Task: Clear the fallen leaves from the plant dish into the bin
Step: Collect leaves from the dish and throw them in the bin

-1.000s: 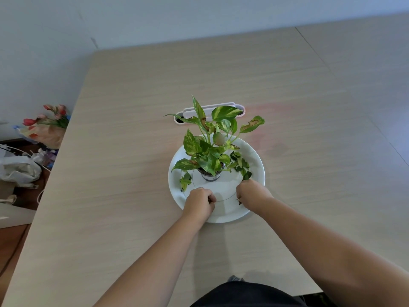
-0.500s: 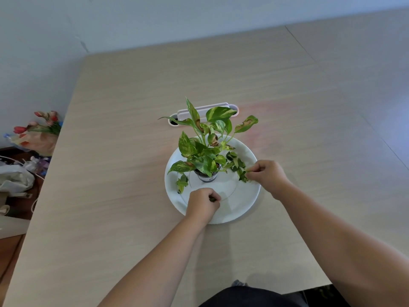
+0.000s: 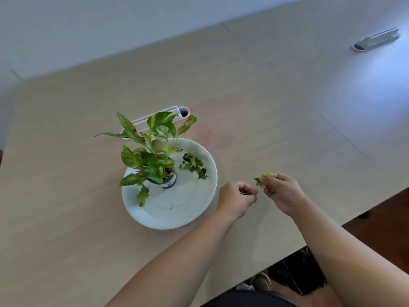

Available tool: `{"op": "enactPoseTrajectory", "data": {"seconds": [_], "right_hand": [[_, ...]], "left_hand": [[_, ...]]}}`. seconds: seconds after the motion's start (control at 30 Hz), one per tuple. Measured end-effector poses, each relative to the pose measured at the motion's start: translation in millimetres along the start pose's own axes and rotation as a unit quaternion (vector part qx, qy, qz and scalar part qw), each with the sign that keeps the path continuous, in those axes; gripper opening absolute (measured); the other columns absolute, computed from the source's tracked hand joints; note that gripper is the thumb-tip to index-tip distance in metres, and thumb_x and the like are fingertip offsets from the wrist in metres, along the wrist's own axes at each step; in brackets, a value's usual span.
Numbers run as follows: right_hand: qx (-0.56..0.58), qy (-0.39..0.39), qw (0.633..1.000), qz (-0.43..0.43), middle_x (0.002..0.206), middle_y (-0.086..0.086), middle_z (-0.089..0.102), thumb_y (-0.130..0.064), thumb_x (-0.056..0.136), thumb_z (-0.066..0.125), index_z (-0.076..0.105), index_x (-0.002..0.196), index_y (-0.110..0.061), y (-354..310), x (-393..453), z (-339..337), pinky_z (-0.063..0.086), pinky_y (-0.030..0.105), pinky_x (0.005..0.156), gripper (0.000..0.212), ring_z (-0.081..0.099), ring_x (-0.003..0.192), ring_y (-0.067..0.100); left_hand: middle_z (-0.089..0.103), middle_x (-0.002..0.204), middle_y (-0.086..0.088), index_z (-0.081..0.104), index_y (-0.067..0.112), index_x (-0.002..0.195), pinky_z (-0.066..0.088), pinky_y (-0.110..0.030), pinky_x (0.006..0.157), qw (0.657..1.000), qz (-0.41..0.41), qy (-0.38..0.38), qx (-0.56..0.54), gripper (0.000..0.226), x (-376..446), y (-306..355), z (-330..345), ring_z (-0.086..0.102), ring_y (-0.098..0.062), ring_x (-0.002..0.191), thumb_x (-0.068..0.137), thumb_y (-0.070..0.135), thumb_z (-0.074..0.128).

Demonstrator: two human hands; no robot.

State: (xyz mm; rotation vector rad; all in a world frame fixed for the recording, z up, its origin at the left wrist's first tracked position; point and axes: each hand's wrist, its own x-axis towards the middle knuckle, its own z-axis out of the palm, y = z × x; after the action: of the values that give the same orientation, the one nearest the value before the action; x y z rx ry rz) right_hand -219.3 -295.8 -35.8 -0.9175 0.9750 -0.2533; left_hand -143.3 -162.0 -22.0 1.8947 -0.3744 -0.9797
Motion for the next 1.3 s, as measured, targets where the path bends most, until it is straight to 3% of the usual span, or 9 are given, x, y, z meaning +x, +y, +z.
{"op": "enactPoseTrajectory", "data": {"seconds": [0.2,0.5,0.63,0.77,0.9,0.97,1.07,1.17,1.3], "right_hand": [[0.051,0.110,0.992,-0.019,0.058,0.002,0.066,0.007,0.082,0.066,0.057,0.071,-0.009,-10.1,-34.5,-120.2,0.046,0.019,0.055,0.021,0.058,0.052,0.010],[0.013,0.268,0.963,0.019,0.065,0.008,0.062,0.004,0.076,0.073,0.061,0.071,-0.008,34.7,-83.0,-270.0,0.043,0.024,0.057,0.017,0.055,0.058,0.015],[-0.004,0.314,0.948,0.053,0.069,0.011,0.065,0.001,0.074,0.073,0.065,0.073,-0.009,58.9,-71.4,-309.2,0.044,0.028,0.060,0.013,0.056,0.064,0.021],[0.000,0.335,0.937,0.095,0.078,0.012,0.069,-0.002,0.077,0.068,0.069,0.077,-0.014,83.9,-49.4,-342.5,0.047,0.029,0.059,0.012,0.061,0.070,0.023],[-0.003,0.337,0.934,0.117,0.084,0.009,0.068,-0.005,0.086,0.063,0.073,0.092,-0.012,98.4,-37.2,-355.4,0.055,0.030,0.067,0.014,0.062,0.076,0.021],[-0.017,0.320,0.938,0.134,0.084,0.007,0.067,-0.006,0.087,0.061,0.073,0.102,-0.012,106.7,-33.9,-361.1,0.055,0.035,0.078,0.020,0.060,0.075,0.019],[-0.044,0.293,0.943,0.150,0.083,0.006,0.064,-0.007,0.087,0.056,0.069,0.117,-0.015,119.0,-32.9,-365.8,0.047,0.027,0.069,0.034,0.053,0.067,0.016],[-0.025,0.275,0.948,0.156,0.095,0.007,0.062,-0.003,0.091,0.051,0.060,0.130,-0.009,126.6,-30.8,-367.7,0.042,0.021,0.071,0.040,0.056,0.088,0.019],[0.022,0.269,0.952,0.147,0.101,0.011,0.065,-0.002,0.093,0.051,0.055,0.134,-0.006,127.7,-34.1,-367.2,0.047,0.028,0.083,0.041,0.062,0.102,0.023]], "left_hand": [[0.065,0.066,0.005,0.071,0.023,0.072,0.046,-0.015,0.054,0.993,0.001,-0.109,0.043,0.014,-1.3,28.1,105.1,0.058,-0.008,0.060,0.074,0.010,0.075],[0.065,0.064,0.004,0.069,0.027,0.066,0.048,-0.020,0.056,0.954,-0.001,-0.225,0.199,0.017,-11.5,19.5,262.0,0.059,-0.011,0.058,0.073,0.012,0.074],[0.073,0.075,0.003,0.070,0.027,0.068,0.056,-0.024,0.069,0.936,-0.008,-0.235,0.262,0.012,-2.7,1.6,299.5,0.069,-0.015,0.071,0.071,0.016,0.073],[0.073,0.084,0.001,0.072,0.024,0.079,0.059,-0.029,0.078,0.937,-0.052,-0.217,0.268,0.008,9.6,-17.8,328.2,0.071,-0.017,0.079,0.074,0.017,0.074],[0.073,0.104,-0.003,0.075,0.019,0.104,0.056,-0.036,0.091,0.931,-0.054,-0.227,0.279,0.021,21.5,-28.7,345.6,0.070,-0.022,0.094,0.085,0.023,0.067],[0.071,0.114,-0.004,0.072,0.018,0.114,0.053,-0.033,0.095,0.926,-0.051,-0.234,0.292,0.026,26.4,-31.4,351.3,0.067,-0.024,0.103,0.091,0.024,0.061],[0.065,0.128,-0.005,0.065,0.015,0.125,0.042,-0.024,0.094,0.917,-0.057,-0.251,0.305,0.031,30.4,-37.5,355.2,0.059,-0.022,0.118,0.097,0.019,0.053],[0.063,0.132,-0.005,0.062,0.014,0.129,0.039,-0.022,0.094,0.916,-0.064,-0.256,0.302,0.034,30.2,-42.0,354.8,0.057,-0.020,0.122,0.098,0.015,0.049],[0.065,0.126,-0.001,0.062,0.018,0.129,0.040,-0.021,0.089,0.926,-0.059,-0.252,0.275,0.034,26.1,-40.8,349.8,0.058,-0.014,0.112,0.096,0.014,0.053]]}}
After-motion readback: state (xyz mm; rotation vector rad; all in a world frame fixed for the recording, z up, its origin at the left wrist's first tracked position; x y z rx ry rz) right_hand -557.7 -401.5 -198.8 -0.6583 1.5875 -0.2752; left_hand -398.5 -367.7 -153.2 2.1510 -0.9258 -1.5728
